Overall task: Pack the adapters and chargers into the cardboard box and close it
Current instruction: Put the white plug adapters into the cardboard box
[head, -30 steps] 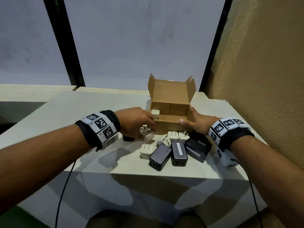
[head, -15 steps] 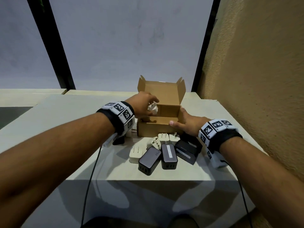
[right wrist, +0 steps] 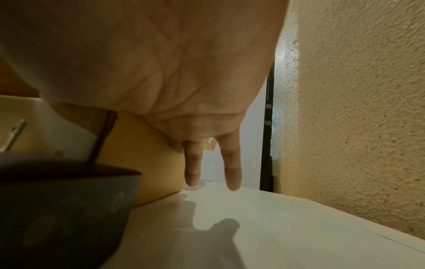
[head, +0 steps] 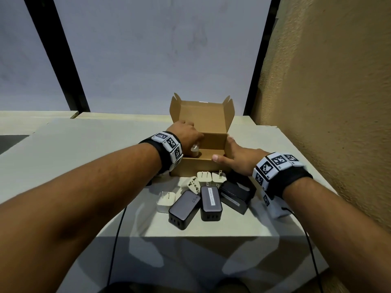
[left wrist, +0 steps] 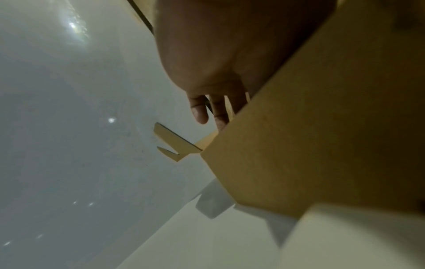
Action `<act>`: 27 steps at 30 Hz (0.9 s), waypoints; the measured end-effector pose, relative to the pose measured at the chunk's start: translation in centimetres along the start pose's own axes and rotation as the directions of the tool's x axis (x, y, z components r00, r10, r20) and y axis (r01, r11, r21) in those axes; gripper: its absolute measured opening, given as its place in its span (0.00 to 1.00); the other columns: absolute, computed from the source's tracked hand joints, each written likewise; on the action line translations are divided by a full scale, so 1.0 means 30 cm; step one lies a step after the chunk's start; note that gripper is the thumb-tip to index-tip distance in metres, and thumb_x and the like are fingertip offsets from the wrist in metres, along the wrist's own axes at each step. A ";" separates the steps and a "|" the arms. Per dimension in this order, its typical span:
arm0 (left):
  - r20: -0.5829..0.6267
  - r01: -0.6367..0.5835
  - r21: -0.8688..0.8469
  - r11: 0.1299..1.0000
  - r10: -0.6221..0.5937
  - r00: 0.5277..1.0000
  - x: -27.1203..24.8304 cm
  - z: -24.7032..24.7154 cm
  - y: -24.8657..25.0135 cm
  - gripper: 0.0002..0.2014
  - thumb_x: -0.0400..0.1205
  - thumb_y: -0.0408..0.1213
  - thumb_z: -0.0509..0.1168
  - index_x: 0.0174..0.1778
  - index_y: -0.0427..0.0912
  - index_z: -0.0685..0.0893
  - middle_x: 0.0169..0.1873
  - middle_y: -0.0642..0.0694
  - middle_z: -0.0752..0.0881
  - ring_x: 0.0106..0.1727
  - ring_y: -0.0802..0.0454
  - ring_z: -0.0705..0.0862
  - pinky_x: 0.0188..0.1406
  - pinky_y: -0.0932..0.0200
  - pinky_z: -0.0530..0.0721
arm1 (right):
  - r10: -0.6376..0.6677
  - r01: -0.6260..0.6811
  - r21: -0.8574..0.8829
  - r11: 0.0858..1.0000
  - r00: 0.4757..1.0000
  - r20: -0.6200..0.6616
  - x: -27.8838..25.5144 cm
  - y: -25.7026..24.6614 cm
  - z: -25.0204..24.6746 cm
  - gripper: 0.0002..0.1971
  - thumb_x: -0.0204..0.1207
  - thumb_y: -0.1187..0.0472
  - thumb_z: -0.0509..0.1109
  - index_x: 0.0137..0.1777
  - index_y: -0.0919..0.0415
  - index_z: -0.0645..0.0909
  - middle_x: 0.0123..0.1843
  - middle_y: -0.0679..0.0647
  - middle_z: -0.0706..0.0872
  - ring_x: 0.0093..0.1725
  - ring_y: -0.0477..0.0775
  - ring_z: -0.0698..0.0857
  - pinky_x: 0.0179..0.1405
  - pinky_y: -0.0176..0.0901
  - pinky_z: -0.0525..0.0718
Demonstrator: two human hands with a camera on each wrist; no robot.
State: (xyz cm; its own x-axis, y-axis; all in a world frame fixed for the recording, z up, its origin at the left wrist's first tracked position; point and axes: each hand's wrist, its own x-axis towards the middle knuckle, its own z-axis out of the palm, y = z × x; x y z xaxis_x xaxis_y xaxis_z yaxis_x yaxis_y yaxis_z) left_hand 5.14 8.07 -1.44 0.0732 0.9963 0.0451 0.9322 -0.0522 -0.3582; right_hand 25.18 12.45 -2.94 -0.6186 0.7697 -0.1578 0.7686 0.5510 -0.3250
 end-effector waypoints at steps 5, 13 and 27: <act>-0.030 -0.054 0.074 0.996 0.056 0.998 0.011 0.006 0.002 0.20 0.76 0.61 0.63 0.56 0.52 0.84 0.52 0.50 0.87 0.57 0.48 0.77 0.55 0.51 0.74 | 0.003 -0.003 -0.041 0.999 1.000 -0.005 -0.001 0.008 -0.004 0.47 0.72 0.22 0.52 0.85 0.48 0.45 0.81 0.56 0.71 0.75 0.63 0.76 0.73 0.59 0.73; -0.037 -0.073 0.101 0.992 0.077 0.996 0.011 -0.002 0.010 0.22 0.76 0.63 0.64 0.60 0.56 0.85 0.60 0.49 0.81 0.62 0.48 0.75 0.59 0.50 0.73 | -0.015 0.016 -0.040 0.999 1.000 0.005 0.003 0.006 0.000 0.48 0.69 0.20 0.51 0.84 0.44 0.46 0.80 0.55 0.72 0.73 0.62 0.78 0.71 0.61 0.75; -0.044 0.071 -0.344 0.936 -0.091 0.995 -0.111 -0.073 -0.075 0.16 0.82 0.49 0.64 0.62 0.48 0.84 0.60 0.49 0.81 0.58 0.47 0.82 0.52 0.53 0.80 | -0.014 0.014 0.013 1.000 1.000 0.022 0.011 -0.004 0.006 0.53 0.64 0.16 0.49 0.85 0.44 0.43 0.84 0.54 0.66 0.78 0.62 0.73 0.75 0.62 0.71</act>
State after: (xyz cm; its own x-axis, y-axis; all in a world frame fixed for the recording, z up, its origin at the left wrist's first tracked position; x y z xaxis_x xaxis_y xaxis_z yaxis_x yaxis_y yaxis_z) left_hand 3.57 4.72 1.27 0.0034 0.9929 0.1187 0.9999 -0.0021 -0.0110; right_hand 24.87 12.59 -3.11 -0.6327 0.7546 -0.1738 0.7579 0.5574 -0.3388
